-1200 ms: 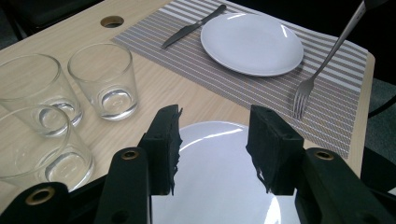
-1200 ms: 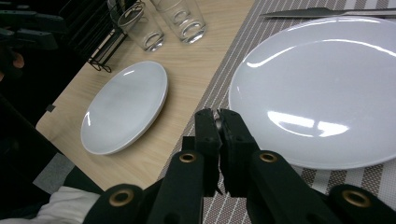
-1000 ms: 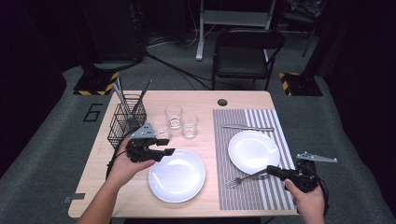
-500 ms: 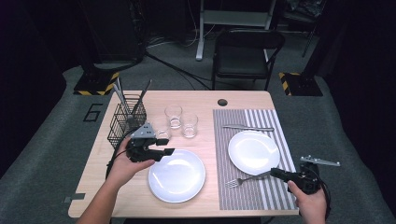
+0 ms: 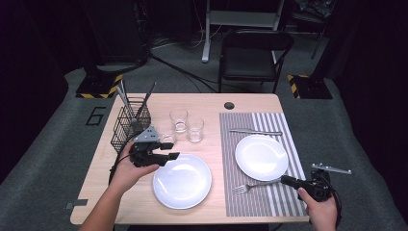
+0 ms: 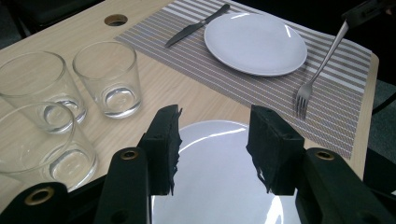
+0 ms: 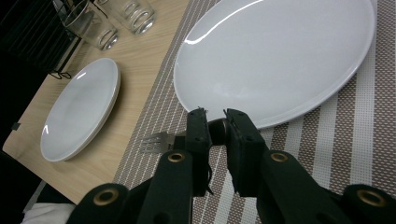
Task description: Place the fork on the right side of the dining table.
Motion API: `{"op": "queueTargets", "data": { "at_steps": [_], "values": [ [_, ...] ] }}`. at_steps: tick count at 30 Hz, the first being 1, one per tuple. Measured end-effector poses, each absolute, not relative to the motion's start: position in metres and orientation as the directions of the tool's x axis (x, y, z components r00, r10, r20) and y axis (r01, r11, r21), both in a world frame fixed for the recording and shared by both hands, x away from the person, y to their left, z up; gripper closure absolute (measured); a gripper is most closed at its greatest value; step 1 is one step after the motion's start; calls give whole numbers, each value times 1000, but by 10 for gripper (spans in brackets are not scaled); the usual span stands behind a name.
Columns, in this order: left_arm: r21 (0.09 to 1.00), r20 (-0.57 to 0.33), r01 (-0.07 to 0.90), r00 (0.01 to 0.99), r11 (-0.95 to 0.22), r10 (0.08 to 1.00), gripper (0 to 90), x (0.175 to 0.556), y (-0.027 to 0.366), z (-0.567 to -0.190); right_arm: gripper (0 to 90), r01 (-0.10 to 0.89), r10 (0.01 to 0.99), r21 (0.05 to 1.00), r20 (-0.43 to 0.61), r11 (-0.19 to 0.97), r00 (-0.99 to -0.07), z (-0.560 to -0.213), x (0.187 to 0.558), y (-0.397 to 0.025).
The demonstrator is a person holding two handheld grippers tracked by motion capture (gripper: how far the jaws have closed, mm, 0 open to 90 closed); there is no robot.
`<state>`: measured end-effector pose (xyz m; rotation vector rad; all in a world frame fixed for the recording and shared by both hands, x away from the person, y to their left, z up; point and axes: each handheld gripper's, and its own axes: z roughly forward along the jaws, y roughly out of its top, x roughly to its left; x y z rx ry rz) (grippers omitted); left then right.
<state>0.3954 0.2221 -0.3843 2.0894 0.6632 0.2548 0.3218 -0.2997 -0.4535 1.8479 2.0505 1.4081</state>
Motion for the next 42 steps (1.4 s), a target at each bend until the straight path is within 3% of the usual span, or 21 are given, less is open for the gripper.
{"op": "queueTargets", "data": {
  "at_steps": [14, 42],
  "values": [
    [817, -67, 363, 832, -449, 550, 532, 396, 223, -384, 775, 788, 794, 592, 555, -168, -248, -469, 325, -311],
    [818, -61, 364, 825, -445, 562, 528, 396, 225, -383, 722, 807, 831, 558, 529, -191, -170, -489, 329, -321]
  ]
}}
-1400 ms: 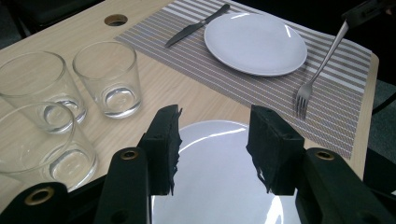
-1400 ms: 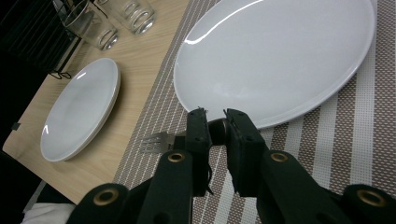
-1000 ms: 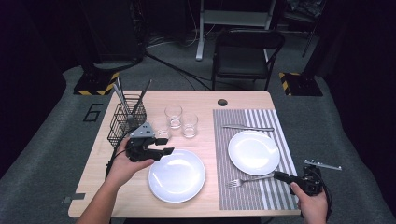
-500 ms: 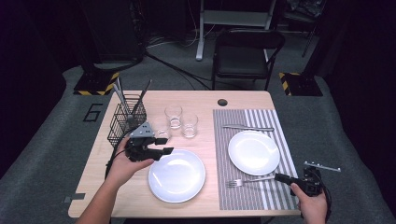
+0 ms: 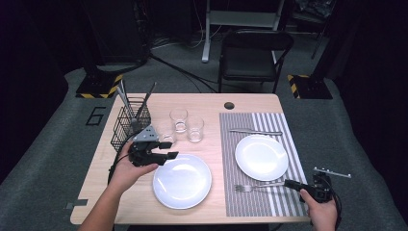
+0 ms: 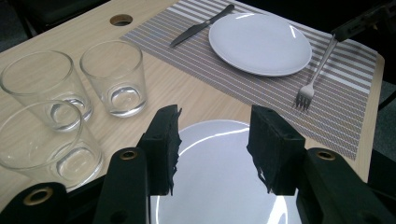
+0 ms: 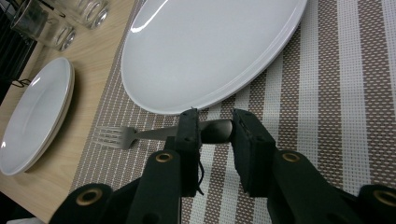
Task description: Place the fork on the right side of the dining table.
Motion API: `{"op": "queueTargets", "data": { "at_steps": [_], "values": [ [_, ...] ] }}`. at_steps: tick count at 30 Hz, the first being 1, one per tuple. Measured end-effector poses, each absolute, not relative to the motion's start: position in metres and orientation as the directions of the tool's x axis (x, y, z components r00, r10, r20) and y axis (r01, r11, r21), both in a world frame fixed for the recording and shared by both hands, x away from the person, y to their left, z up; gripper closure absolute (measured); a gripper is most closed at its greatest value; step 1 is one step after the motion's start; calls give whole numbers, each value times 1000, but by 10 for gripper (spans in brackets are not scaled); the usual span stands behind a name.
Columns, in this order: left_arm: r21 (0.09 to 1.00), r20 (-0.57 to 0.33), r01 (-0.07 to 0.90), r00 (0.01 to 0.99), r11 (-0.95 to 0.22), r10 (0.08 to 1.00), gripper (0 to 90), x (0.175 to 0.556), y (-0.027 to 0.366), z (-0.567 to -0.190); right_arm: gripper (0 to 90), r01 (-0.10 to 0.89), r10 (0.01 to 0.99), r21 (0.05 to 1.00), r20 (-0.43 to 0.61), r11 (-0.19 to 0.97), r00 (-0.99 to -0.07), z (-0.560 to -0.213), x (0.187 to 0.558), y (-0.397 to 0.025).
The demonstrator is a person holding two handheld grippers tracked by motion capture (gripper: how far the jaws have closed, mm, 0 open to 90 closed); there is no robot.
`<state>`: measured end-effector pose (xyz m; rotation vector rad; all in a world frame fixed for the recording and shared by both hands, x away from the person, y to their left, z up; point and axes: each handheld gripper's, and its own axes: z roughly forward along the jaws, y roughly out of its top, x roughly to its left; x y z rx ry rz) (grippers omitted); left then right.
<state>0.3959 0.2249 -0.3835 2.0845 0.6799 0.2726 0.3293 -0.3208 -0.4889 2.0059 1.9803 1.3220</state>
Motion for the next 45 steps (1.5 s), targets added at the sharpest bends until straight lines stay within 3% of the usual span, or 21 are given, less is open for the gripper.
{"op": "queueTargets", "data": {
  "at_steps": [45],
  "values": [
    [816, -58, 365, 823, -449, 565, 526, 397, 228, -383, 702, 827, 843, 521, 525, -210, -117, -506, 336, -326]
  ]
}}
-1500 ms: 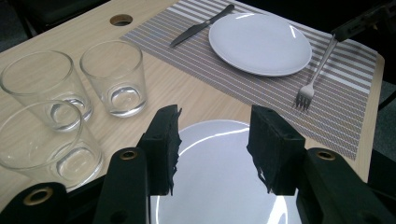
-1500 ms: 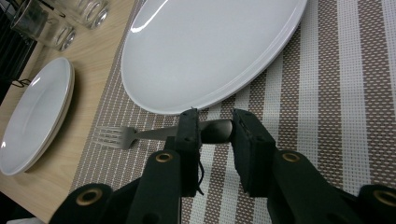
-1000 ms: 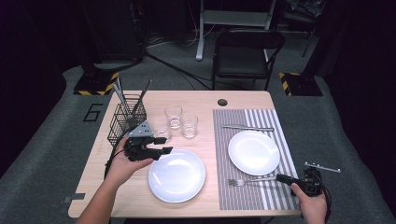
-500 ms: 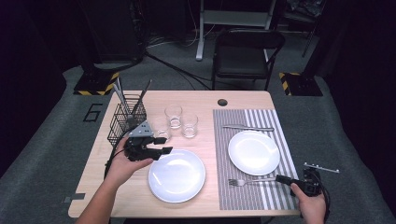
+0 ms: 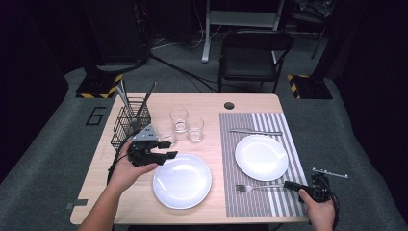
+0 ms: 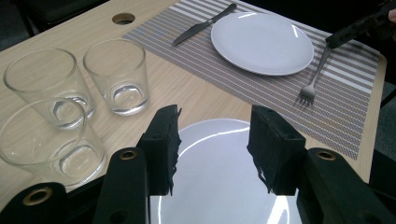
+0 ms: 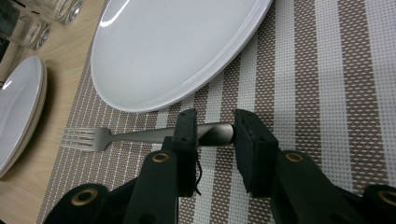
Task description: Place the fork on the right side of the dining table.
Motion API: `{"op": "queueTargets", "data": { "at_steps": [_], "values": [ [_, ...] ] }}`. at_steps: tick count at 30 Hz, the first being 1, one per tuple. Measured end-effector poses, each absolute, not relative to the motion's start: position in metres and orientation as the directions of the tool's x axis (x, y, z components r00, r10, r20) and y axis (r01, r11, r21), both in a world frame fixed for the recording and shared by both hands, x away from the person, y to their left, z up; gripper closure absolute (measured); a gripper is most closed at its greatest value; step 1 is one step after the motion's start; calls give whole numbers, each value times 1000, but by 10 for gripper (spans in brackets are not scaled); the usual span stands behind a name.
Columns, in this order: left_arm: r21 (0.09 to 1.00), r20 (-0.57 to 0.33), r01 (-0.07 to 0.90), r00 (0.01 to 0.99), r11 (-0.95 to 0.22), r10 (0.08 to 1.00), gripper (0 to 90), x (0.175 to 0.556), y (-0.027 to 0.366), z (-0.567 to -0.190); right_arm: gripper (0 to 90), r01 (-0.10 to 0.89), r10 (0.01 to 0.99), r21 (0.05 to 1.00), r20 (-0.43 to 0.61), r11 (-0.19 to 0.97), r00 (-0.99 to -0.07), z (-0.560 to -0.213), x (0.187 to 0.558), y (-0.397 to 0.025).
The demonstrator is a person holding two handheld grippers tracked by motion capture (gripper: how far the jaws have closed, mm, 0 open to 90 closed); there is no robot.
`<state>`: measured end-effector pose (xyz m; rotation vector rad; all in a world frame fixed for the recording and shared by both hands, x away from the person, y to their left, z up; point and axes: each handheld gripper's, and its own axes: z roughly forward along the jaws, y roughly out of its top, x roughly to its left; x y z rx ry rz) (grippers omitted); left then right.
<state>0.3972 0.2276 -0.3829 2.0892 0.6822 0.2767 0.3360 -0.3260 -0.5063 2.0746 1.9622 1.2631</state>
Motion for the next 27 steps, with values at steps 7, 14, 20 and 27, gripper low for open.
{"op": "queueTargets", "data": {
  "at_steps": [7, 14, 20, 27],
  "values": [
    [818, -58, 364, 822, -445, 567, 525, 397, 229, -382, 695, 828, 855, 522, 508, -206, -107, -506, 336, -326],
    [816, -58, 366, 821, -446, 568, 525, 398, 229, -383, 696, 819, 854, 536, 507, -206, -117, -504, 336, -327],
    [814, -69, 378, 816, -440, 573, 523, 398, 230, -383, 697, 814, 857, 546, 500, -199, -126, -502, 335, -325],
    [791, -77, 405, 809, -458, 582, 510, 400, 231, -386, 695, 812, 862, 555, 486, -180, -141, -497, 335, -320]
  ]
}}
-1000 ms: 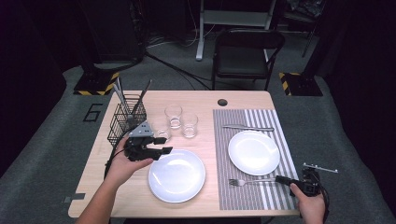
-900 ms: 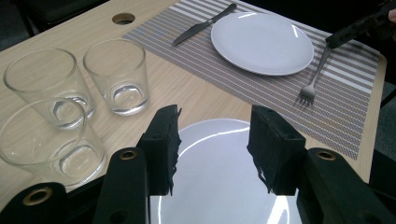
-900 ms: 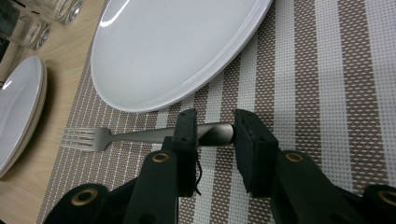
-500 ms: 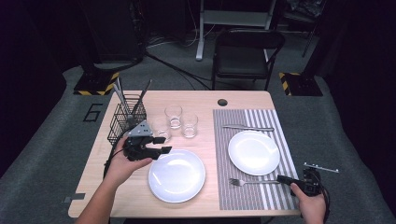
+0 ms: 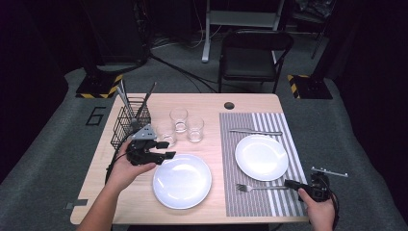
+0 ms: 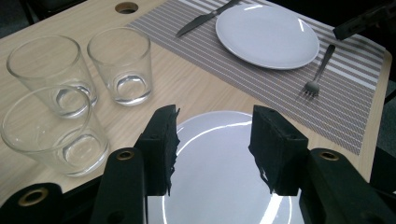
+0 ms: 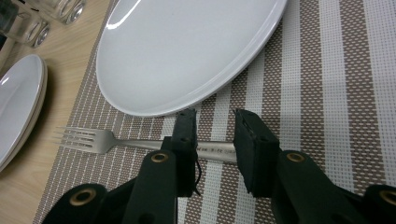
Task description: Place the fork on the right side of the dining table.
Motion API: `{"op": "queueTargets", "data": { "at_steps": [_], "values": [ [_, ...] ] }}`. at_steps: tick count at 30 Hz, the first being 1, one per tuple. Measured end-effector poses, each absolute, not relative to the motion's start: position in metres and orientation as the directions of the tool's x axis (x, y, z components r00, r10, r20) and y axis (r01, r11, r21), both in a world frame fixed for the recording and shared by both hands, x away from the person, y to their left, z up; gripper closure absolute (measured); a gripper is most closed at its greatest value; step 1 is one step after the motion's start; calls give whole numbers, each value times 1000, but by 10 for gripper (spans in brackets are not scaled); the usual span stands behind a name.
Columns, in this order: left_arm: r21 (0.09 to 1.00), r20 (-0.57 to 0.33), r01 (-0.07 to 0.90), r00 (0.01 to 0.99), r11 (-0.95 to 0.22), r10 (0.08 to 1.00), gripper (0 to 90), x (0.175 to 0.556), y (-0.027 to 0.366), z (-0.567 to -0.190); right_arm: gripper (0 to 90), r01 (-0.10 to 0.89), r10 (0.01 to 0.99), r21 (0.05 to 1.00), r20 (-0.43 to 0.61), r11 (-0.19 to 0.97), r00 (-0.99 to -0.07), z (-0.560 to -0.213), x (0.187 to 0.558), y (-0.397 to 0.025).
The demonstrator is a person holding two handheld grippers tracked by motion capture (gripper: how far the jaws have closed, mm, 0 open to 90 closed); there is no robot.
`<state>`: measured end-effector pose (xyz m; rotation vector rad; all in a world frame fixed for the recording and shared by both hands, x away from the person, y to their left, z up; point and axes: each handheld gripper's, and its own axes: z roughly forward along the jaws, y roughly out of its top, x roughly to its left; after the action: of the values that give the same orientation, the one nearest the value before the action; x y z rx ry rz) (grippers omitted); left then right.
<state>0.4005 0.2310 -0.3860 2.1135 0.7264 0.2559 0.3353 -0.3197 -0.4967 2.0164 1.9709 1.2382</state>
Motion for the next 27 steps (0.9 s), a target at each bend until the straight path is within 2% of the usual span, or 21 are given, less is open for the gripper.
{"op": "queueTargets", "data": {
  "at_steps": [11, 27],
  "values": [
    [792, -88, 425, 789, -438, 608, 490, 400, 236, -387, 681, 795, 865, 591, 463, -136, -196, -483, 336, -306],
    [825, -82, 424, 744, -373, 663, 507, 401, 265, -375, 661, 763, 849, 644, 432, -56, -303, -462, 342, -276]
  ]
}}
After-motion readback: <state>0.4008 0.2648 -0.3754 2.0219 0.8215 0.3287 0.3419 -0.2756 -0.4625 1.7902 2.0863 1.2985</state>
